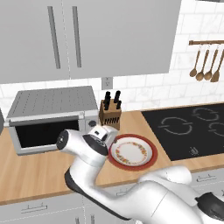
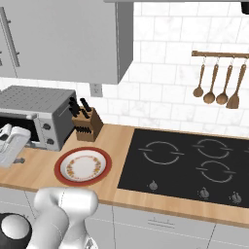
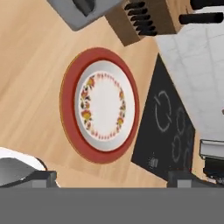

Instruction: Pick up the kebab skewer and baguette bread, and place them inside the toaster oven. Close the toaster oven door and start by setting the timer.

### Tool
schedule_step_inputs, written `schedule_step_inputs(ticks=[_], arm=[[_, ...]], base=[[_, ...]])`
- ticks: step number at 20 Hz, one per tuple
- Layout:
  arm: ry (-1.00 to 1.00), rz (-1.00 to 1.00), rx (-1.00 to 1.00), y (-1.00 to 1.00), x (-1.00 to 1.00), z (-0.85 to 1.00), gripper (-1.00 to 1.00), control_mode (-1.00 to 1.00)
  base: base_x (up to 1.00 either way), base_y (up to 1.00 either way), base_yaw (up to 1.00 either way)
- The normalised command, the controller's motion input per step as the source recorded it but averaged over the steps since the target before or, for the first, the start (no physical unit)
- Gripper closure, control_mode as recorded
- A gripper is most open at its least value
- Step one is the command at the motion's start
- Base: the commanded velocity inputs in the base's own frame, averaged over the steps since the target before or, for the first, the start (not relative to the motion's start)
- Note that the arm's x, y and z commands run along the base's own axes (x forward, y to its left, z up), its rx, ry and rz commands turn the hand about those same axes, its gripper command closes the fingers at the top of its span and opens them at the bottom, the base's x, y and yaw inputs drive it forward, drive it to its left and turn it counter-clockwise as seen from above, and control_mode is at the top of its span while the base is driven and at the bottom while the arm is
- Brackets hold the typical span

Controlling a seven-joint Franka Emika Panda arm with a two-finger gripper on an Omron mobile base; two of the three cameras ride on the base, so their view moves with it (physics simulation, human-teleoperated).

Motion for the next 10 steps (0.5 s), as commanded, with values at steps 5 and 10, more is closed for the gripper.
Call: schedule_step_inputs(ticks=[5,10], arm=[[0.02,0.40,-0.19,0.18,0.33,-0.30,-1.00,-1.00],[0.11,0.49,0.00,-0.25,0.32,-0.16,-1.00,-1.00]], base=[[0.00,0.00,0.00],[0.00,0.00,0.00]])
